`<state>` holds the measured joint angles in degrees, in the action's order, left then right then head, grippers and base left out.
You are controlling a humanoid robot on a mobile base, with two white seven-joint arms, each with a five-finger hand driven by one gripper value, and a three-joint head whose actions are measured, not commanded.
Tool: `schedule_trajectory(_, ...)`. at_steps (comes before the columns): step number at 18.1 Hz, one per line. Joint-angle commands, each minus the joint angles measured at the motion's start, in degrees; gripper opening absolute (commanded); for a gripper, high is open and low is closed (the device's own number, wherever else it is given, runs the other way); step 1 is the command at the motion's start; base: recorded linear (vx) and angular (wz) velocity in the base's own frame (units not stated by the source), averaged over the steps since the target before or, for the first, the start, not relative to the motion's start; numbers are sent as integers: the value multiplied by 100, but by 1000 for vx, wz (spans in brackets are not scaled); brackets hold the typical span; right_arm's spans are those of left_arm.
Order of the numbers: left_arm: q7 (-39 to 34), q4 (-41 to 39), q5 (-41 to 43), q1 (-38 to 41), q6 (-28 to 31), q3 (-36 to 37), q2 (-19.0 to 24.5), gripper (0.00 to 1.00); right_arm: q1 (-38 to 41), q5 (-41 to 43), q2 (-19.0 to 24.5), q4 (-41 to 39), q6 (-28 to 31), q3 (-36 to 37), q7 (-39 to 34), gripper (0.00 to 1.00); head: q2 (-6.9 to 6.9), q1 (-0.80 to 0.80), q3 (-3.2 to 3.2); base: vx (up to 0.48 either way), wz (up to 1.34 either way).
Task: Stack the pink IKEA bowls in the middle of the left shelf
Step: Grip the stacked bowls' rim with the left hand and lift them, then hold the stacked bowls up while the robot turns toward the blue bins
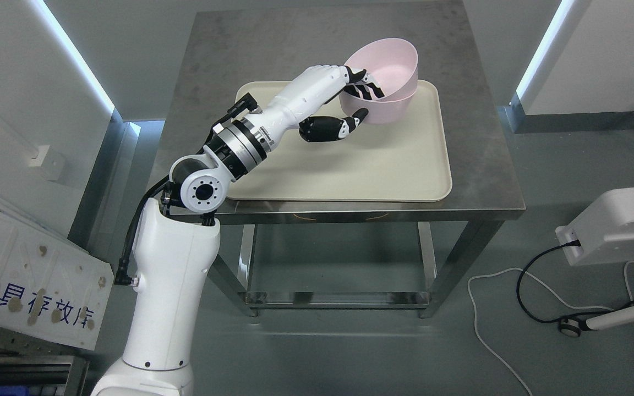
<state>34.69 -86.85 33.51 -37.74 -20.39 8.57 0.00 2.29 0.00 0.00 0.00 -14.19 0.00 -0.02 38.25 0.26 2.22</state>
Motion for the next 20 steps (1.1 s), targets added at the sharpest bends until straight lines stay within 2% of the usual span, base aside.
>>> schedule_trajectory(1, 29, -797, -257, 406, -482, -821, 100, 2, 0, 9, -100, -100, 4, 26, 2, 100, 0, 0, 0, 0, 0)
schedule_trajectory(11, 222, -1062, -679, 828, -1643, -1437, 100, 3, 0, 9, -100, -100, 4, 26, 2, 100, 0, 0, 0, -28, -25)
schedule_trajectory(20, 187, -1141, -688, 952, -1661, -1481, 100, 3, 0, 9, -100, -100, 4, 26, 2, 100, 0, 0, 0, -113, -180)
